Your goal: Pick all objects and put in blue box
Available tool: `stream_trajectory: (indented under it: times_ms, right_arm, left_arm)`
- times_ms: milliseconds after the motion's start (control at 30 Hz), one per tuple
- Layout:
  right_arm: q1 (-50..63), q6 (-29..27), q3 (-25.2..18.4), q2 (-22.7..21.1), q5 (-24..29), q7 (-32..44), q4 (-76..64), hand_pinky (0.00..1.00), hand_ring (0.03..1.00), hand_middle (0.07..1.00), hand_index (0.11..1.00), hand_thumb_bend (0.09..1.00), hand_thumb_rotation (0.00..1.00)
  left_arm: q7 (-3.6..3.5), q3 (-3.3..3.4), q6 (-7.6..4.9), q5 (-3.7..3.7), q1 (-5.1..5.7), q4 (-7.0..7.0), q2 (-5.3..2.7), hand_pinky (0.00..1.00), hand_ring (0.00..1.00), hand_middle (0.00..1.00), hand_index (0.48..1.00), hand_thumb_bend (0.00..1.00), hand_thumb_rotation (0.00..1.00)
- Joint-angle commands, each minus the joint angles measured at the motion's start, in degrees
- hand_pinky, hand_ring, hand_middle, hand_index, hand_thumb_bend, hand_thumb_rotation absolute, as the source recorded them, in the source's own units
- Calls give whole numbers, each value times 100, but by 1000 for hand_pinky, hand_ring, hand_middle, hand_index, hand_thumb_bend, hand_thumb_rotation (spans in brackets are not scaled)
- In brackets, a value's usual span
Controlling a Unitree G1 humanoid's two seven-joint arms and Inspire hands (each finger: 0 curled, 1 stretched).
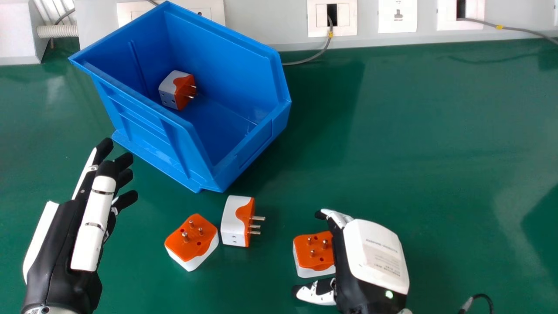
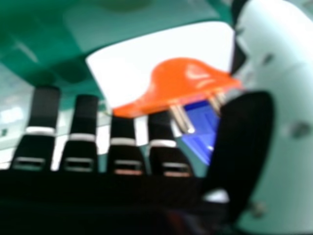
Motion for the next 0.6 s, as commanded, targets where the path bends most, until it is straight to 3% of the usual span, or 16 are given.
stream_trajectory:
  times_ms: [0, 300, 567]
  right_arm:
    - [66, 207, 51, -18, 59, 294, 332, 656, 767, 799, 765, 602, 107]
    - [-232, 843, 138, 131, -31, 786, 401, 643, 757, 794, 755, 602, 119]
    - [-434, 1396, 376, 139, -256, 1185, 465, 624, 736, 778, 752, 605, 159]
  left_arm:
    - [-26, 61, -40, -57, 4, -196, 77, 892, 937, 936, 978, 431, 1000]
    - [-7, 46, -24, -26, -12, -188, 69, 892, 937, 936, 978, 431, 1000]
    - [3, 22, -20, -43, -25, -189, 42, 888, 937, 936, 979, 431, 1000]
